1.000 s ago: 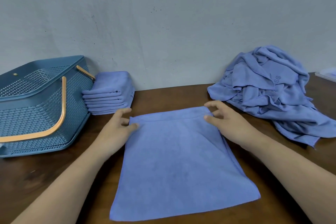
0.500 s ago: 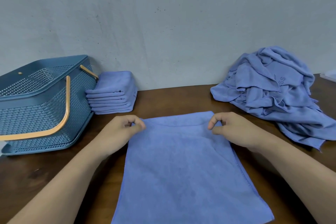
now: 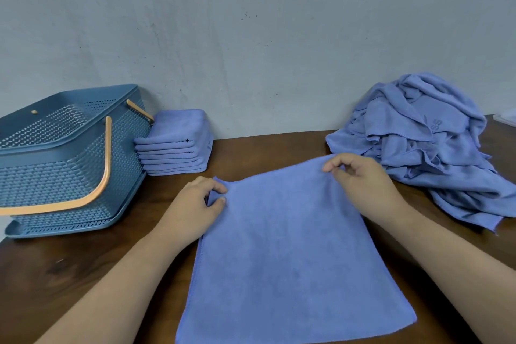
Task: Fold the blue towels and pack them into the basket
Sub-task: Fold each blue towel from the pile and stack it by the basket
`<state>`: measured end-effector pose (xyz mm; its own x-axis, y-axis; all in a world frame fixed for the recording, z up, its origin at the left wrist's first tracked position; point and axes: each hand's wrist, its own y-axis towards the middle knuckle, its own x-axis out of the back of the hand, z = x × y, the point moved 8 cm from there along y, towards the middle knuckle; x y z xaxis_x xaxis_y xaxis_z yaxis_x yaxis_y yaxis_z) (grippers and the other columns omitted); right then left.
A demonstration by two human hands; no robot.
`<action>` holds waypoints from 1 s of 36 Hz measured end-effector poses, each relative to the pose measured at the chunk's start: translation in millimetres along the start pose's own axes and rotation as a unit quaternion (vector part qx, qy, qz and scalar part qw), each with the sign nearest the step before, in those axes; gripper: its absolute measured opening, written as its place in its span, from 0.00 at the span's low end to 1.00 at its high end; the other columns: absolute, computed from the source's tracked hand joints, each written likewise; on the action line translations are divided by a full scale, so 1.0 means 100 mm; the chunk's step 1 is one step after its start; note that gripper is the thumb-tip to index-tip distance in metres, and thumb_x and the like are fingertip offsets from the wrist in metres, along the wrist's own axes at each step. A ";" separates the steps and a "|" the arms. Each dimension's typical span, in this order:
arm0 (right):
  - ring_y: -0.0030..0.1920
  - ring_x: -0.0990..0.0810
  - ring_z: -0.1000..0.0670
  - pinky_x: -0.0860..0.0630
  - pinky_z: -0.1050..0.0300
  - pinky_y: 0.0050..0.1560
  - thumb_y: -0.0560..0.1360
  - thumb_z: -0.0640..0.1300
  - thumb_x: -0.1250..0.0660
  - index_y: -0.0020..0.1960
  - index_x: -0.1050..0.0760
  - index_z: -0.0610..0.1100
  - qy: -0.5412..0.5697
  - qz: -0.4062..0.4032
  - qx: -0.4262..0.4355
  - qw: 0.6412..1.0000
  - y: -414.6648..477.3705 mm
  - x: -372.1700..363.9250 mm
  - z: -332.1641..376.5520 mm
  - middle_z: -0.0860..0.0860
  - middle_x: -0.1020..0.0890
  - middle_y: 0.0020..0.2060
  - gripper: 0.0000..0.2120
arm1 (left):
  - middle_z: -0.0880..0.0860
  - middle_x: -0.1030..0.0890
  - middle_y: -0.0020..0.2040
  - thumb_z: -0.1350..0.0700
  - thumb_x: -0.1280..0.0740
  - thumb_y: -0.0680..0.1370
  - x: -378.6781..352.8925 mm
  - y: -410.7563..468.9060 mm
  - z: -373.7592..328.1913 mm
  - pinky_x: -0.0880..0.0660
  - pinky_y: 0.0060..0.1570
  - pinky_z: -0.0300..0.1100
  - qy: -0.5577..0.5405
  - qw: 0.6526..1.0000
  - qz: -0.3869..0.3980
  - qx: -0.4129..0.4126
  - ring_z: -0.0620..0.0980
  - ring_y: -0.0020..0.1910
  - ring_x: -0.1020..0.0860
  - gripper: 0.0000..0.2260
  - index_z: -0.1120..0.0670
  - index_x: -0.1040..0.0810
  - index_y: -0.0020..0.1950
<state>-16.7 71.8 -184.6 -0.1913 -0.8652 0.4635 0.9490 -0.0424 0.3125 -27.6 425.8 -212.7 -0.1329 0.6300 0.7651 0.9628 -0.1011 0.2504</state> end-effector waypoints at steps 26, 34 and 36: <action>0.62 0.29 0.48 0.29 0.49 0.67 0.85 0.45 0.41 0.71 0.21 0.54 -0.271 0.079 0.052 0.958 0.13 -0.35 -0.33 0.57 0.22 0.69 0.18 | 0.39 0.20 0.56 0.55 0.25 0.79 0.08 0.00 0.11 0.30 0.51 0.29 -0.051 0.996 -0.028 0.064 0.39 0.54 0.21 0.09 0.43 0.16 0.56; 0.56 0.24 0.46 0.24 0.50 0.59 0.83 0.44 0.35 0.62 0.17 0.48 -0.221 0.037 0.072 0.972 0.12 -0.29 -0.32 0.54 0.18 0.57 0.11 | 0.47 0.24 0.67 0.55 0.33 0.82 0.00 0.02 0.13 0.31 0.69 0.44 0.070 0.996 -0.012 0.048 0.50 0.67 0.29 0.16 0.50 0.22 0.70; 0.55 0.24 0.46 0.24 0.49 0.58 0.83 0.44 0.35 0.61 0.17 0.48 -0.233 0.037 0.074 0.969 0.11 -0.29 -0.31 0.55 0.18 0.56 0.10 | 0.46 0.25 0.69 0.55 0.34 0.82 -0.01 0.00 0.09 0.32 0.72 0.49 0.082 0.996 -0.010 0.040 0.51 0.69 0.30 0.17 0.49 0.25 0.72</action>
<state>6.8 81.0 -220.8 -0.2501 -0.5428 0.8018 0.9242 0.1129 0.3647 -25.1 432.3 -218.4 -0.1824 0.4962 0.8488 0.9744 -0.0238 0.2234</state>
